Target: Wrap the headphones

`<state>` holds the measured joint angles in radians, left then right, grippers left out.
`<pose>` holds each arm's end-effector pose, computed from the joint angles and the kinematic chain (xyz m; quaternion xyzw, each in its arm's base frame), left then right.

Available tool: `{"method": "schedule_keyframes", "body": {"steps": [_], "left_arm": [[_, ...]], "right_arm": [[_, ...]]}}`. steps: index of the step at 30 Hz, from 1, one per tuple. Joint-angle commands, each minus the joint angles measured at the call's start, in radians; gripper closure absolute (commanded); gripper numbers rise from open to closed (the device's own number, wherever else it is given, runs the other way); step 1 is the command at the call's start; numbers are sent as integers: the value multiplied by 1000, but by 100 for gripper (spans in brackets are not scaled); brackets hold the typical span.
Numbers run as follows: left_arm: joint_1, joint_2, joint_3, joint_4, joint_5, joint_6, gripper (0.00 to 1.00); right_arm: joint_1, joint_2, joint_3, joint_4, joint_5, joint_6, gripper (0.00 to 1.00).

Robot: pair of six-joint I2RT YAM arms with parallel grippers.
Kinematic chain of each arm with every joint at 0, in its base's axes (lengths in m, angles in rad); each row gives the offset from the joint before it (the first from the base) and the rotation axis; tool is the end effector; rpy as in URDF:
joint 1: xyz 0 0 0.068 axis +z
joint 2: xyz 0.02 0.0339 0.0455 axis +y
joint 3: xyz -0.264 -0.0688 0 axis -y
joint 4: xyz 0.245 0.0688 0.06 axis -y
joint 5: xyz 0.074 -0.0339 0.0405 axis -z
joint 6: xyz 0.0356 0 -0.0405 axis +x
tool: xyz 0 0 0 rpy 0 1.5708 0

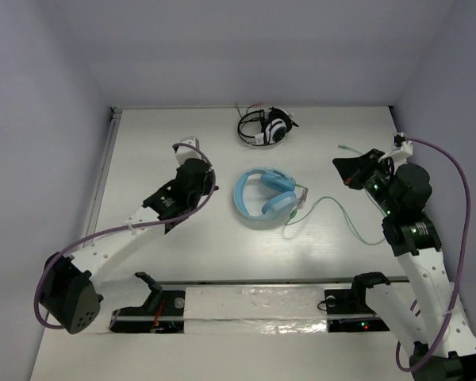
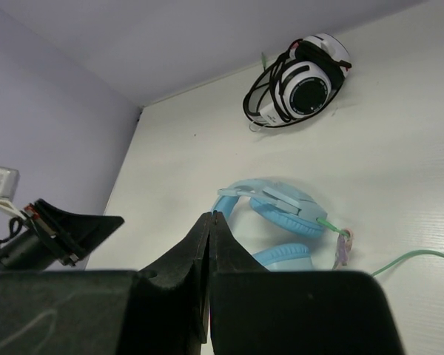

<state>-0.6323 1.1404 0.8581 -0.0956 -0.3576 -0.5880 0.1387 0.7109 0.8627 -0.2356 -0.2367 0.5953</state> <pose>0.2184 -0.1446 0.3032 -0.0818 0.8162 -0.1961 0.5373 0.1586 0.0306 0.3730 0.0876 0.7301 0.3223 0.5962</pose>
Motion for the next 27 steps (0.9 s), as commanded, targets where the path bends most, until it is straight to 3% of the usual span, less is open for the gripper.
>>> {"method": "schedule_keyframes", "body": {"steps": [1, 3, 7, 11, 13, 18, 22, 27], "left_arm": [[-95, 53, 10, 6, -151, -38, 98], [-131, 94, 16, 17, -158, -45, 93], [-144, 177, 21, 46, -159, -44, 69], [-144, 211, 30, 48, -143, -27, 55], [-155, 237, 38, 31, -158, -21, 52], [-199, 283, 61, 8, -198, -24, 46], [-199, 315, 62, 43, -188, -27, 41], [-199, 344, 87, 77, -158, -32, 37]], "right_arm": [[-2, 12, -4, 74, -30, -2, 100], [-2, 21, -5, 78, -30, -2, 100], [-2, 22, 1, 70, -16, -11, 97], [-2, 21, -11, 82, -24, -6, 83], [-2, 24, -16, 91, -41, -6, 68], [-2, 30, -27, 107, -52, 3, 47], [-2, 30, -28, 104, -61, 4, 35], [-2, 33, -47, 119, -78, 9, 31]]}}
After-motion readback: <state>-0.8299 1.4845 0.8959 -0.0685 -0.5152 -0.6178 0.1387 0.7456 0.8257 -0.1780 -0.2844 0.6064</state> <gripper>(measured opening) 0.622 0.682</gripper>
